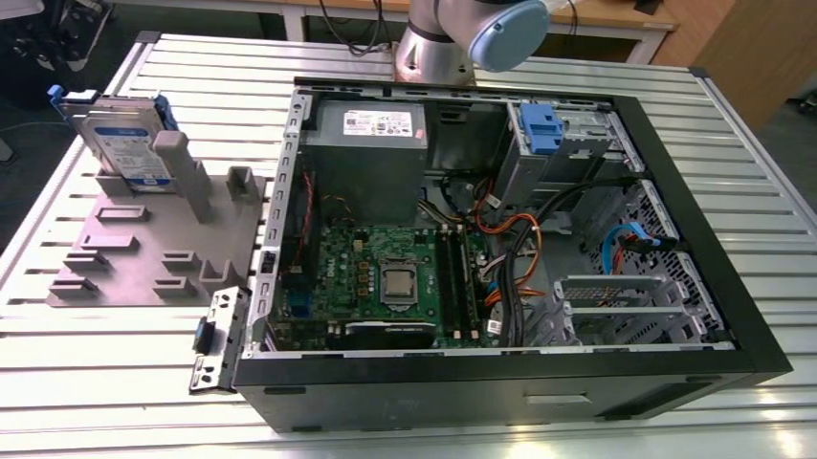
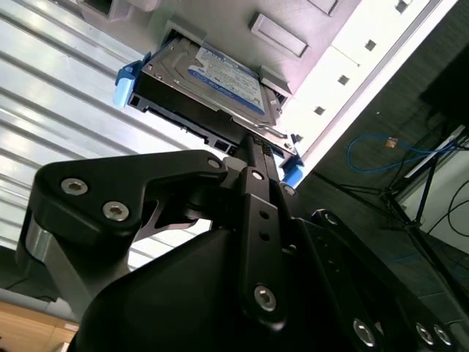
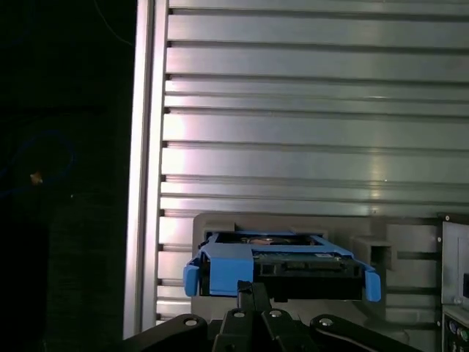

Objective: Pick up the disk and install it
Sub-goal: 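Pick up the disk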

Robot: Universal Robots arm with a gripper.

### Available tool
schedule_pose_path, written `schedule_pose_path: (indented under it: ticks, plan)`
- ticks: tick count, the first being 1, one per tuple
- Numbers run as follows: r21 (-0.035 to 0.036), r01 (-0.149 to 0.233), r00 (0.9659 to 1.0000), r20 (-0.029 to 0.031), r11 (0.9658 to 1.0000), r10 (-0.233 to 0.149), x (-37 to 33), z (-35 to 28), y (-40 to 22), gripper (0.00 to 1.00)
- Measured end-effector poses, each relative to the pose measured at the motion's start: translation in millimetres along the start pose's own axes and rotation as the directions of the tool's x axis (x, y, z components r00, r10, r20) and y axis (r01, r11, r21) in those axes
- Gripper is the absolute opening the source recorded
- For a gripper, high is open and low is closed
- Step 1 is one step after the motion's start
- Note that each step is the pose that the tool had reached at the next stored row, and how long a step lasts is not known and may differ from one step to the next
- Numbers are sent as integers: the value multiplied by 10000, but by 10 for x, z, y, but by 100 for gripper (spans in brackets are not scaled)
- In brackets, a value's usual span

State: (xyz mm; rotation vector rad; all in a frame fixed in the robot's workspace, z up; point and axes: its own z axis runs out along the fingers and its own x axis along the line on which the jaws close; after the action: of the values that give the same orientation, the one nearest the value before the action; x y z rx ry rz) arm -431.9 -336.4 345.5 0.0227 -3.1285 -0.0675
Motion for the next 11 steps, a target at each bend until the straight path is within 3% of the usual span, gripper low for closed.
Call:
schedule_pose_path:
  ticks: [11]
  plan:
    - [8,777,9970,-34,9970,-777,0,0,0,11]
